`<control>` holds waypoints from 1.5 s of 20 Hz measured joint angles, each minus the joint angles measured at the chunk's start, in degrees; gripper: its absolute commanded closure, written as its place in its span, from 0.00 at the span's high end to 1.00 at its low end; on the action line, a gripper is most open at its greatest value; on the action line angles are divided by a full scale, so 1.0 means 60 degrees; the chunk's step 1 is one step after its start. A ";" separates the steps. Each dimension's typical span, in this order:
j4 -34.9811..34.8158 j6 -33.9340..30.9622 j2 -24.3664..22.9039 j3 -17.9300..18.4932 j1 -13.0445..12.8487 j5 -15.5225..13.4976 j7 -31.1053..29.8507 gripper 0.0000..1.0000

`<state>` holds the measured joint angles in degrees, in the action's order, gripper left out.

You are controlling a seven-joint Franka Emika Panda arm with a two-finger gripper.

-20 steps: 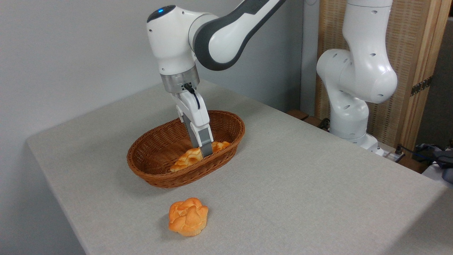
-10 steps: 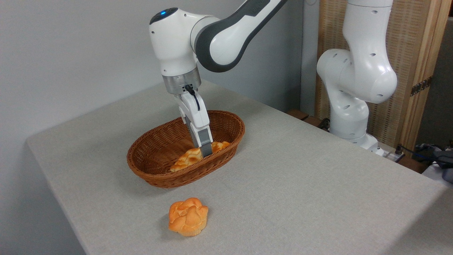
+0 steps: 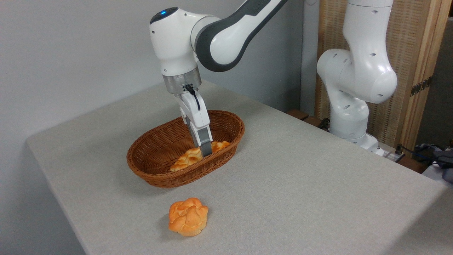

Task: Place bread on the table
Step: 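Close the gripper on the braided bread and lift it, then carry the braided bread out of the basket beside the orange bun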

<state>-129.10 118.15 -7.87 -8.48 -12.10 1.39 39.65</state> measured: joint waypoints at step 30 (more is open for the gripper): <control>0.2134 -0.2476 -0.0317 0.0945 0.0015 -0.0410 -0.0046 0.39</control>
<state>-116.29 103.29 -9.78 -2.81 -12.01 -1.07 39.37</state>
